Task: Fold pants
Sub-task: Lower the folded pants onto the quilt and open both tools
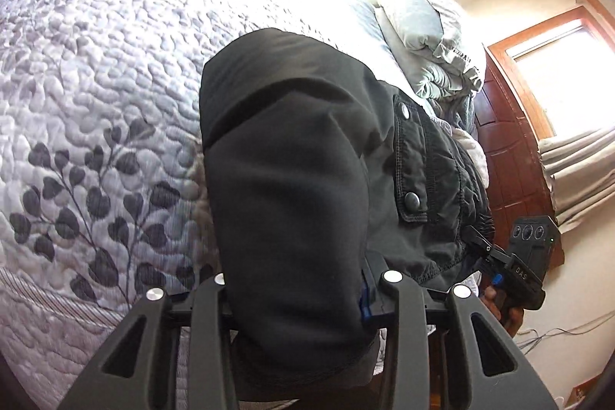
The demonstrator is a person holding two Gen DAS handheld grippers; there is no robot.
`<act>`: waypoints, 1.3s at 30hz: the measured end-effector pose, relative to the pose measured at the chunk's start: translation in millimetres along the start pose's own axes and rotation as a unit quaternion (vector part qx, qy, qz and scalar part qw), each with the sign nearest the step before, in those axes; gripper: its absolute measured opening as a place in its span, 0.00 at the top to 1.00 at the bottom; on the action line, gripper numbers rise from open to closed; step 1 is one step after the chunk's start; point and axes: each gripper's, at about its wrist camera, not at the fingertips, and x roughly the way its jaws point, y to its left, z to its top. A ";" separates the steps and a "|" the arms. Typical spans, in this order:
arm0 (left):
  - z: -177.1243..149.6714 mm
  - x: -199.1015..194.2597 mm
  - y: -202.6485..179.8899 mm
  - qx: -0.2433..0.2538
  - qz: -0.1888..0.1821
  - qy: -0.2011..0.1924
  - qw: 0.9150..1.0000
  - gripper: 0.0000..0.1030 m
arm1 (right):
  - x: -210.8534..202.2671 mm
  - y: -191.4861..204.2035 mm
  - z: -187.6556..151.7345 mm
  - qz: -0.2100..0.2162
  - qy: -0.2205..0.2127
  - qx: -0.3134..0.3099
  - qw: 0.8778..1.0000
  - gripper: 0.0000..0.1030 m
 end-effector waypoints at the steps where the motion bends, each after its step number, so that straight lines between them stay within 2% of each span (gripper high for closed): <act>1: 7.1 -2.4 1.5 -0.001 0.002 -0.007 1.000 0.64 | 3.8 -1.6 7.1 0.001 -0.002 -0.003 1.000 0.68; 10: 78.7 -3.0 15.9 0.014 0.022 -0.041 0.999 0.64 | 57.5 -20.0 75.9 0.014 -0.012 -0.006 1.000 0.68; 16: 108.6 43.4 26.7 0.006 0.038 -0.030 0.999 0.64 | 109.9 -63.2 98.1 0.016 0.019 0.031 0.999 0.68; 19: 105.8 64.2 39.1 -0.001 0.045 -0.017 0.999 0.62 | 133.9 -85.8 90.5 0.000 0.044 0.052 0.998 0.66; 21: 99.8 66.7 46.4 0.008 0.040 -0.018 0.999 0.59 | 139.1 -100.3 81.3 0.015 0.045 0.071 0.996 0.62; 25: 89.2 74.4 54.3 0.019 0.047 -0.016 0.999 0.46 | 143.7 -119.2 61.0 0.022 0.041 0.101 0.994 0.40; 26: 86.8 76.2 56.8 0.022 0.052 -0.016 0.998 0.38 | 143.7 -123.3 56.5 0.027 0.039 0.108 0.993 0.37; 28: 81.5 76.8 61.5 0.019 0.055 -0.015 0.998 0.31 | 139.2 -130.0 47.5 0.039 0.031 0.122 0.991 0.29; 30: 76.0 71.8 67.2 0.017 0.048 -0.019 0.999 0.27 | 130.7 -138.8 37.3 0.058 0.022 0.136 0.989 0.28; 31: 74.0 69.3 70.3 0.014 0.055 -0.021 0.998 0.19 | 125.2 -143.1 32.5 0.063 0.017 0.142 0.988 0.27; 32: 71.1 65.0 73.5 0.010 0.059 -0.029 0.998 0.16 | 119.1 -146.4 28.5 0.061 0.013 0.146 0.987 0.26; 34: 68.1 57.5 79.1 0.006 0.057 -0.034 0.998 0.15 | 105.3 -155.9 20.0 0.058 0.003 0.157 0.986 0.26; 39: 56.3 34.6 89.0 -0.016 0.080 -0.058 0.995 0.11 | 64.9 -175.8 -0.6 0.040 -0.029 0.189 0.981 0.29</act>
